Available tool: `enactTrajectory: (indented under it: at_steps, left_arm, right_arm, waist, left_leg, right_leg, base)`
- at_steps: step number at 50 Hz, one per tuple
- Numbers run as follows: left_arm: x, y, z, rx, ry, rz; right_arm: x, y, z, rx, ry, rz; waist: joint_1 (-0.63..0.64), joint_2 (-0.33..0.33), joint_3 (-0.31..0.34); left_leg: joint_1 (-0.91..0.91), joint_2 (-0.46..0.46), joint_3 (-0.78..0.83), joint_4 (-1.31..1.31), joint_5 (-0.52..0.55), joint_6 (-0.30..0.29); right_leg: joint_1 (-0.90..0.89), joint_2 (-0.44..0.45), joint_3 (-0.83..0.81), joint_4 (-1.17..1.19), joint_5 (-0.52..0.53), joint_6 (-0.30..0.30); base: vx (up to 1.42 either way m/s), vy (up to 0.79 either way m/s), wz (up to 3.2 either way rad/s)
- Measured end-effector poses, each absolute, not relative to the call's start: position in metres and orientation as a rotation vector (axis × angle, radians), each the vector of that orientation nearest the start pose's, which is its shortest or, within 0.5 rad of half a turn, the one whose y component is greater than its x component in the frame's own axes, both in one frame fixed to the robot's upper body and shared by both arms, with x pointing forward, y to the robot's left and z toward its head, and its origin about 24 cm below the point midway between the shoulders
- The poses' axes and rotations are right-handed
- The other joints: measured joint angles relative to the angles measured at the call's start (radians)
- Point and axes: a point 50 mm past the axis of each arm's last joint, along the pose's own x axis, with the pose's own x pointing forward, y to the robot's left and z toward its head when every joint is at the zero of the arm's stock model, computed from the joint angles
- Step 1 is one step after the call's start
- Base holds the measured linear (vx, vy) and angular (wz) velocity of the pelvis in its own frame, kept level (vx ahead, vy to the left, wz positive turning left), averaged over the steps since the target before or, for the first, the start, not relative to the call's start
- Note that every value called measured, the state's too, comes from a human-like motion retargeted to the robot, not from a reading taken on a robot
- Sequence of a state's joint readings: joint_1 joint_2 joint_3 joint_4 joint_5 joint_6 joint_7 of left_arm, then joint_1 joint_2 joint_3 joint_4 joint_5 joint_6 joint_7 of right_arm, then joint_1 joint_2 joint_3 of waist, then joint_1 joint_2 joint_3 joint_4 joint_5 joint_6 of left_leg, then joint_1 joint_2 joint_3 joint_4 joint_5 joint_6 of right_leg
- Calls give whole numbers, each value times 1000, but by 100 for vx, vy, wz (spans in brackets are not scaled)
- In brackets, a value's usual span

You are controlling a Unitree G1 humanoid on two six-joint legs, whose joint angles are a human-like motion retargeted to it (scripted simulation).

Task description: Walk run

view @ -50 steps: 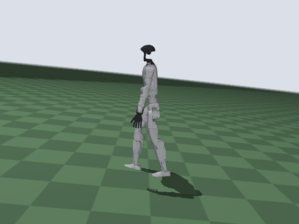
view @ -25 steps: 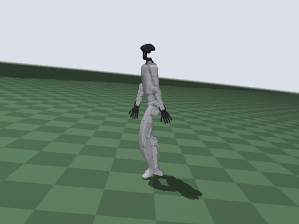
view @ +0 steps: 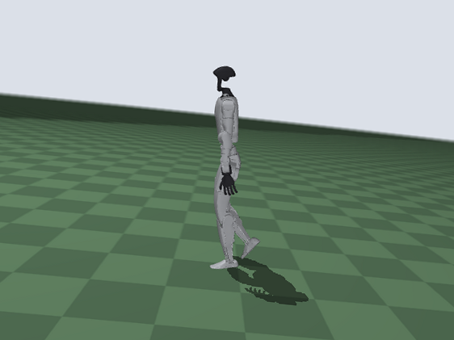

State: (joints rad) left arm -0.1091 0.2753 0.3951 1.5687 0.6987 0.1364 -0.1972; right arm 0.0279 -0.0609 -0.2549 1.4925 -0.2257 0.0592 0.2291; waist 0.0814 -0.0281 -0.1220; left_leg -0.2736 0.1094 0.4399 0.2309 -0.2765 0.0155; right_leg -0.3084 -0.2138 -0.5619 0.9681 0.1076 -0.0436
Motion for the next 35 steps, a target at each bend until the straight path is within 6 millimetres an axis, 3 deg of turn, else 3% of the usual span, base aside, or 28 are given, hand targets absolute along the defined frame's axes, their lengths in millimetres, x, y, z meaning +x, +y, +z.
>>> enactTrajectory:
  at_steps: [3,7,10,12,15,17,21,23,25,27,32,35]
  left_arm:
    - [86,271,-153,420,1524,-168]
    - [147,284,-131,528,1319,-174]
    - [183,286,-115,580,1155,-165]
    - [195,280,-110,584,1078,-165]
    - [192,266,-116,549,1047,-190]
    - [170,257,-129,504,1111,-217]
    - [101,231,-161,405,1322,-275]
    - [65,223,-170,374,1459,-320]
    - [34,221,-174,374,1588,-365]
    - [8,219,-174,370,1689,-366]
    - [-54,205,-170,216,1890,-288]
    - [-81,195,-165,77,1981,-246]
  right_arm:
    - [-7,-166,-182,196,1601,9]
    - [-20,-158,-181,278,1632,-35]
    - [-23,-149,-181,341,1644,-61]
    - [-23,-147,-181,378,1640,-74]
    - [-21,-150,-181,402,1645,-80]
    - [-19,-155,-181,383,1650,-80]
    - [-4,-164,-181,325,1626,-63]
    - [5,-169,-181,293,1595,-43]
    - [19,-174,-180,268,1554,-33]
    - [40,-178,-179,227,1500,-38]
    - [101,-187,-169,147,1304,-42]
    - [131,-193,-160,104,1207,1]
  waist:
    - [-85,-10,2]
    - [-158,-34,19]
    - [-183,-41,20]
    - [-186,-36,8]
    - [-164,-26,-12]
    - [-172,-24,-24]
    - [-203,-48,-37]
    - [-172,-106,-42]
    - [-148,-166,-36]
    - [-106,-197,-14]
    - [-5,-132,16]
    - [56,-89,32]
  left_leg:
    - [90,-73,-9,-86,-3,-6]
    - [209,-146,-56,-154,-40,-27]
    - [296,-174,-65,-189,-78,-43]
    - [328,-178,-88,-185,-101,-57]
    - [367,-188,-122,-154,-85,-100]
    - [400,-195,-114,-115,10,-131]
    - [383,-161,24,109,382,-101]
    - [332,-170,96,300,461,-61]
    - [252,-131,150,496,376,-10]
    - [160,-71,197,621,300,22]
    - [-107,3,132,598,184,-61]
    - [-239,-12,55,412,136,-62]
  right_leg:
    - [-126,-17,-13,-142,-83,56]
    - [-245,-2,-31,-503,-191,9]
    - [-323,50,-2,-753,-232,7]
    - [-366,62,29,-803,-242,17]
    - [-367,55,-24,-722,-194,-102]
    - [-349,41,-33,-670,-120,-128]
    - [-287,-14,138,-567,-230,-102]
    - [-195,-76,87,-602,-261,-82]
    - [-120,-139,39,-622,-288,-57]
    - [-55,-126,70,-656,-308,-36]
    - [156,54,-3,-854,-306,-20]
    - [268,150,4,-930,-327,-3]
  base:
    - [79,-2,111]
    - [70,-9,81]
    - [83,-16,53]
    - [36,3,27]
    - [133,-28,-2]
    - [137,-26,26]
    - [103,-13,58]
    - [101,-25,-11]
    - [93,-24,45]
    - [78,-18,17]
    - [80,-18,-52]
    - [82,-11,-71]
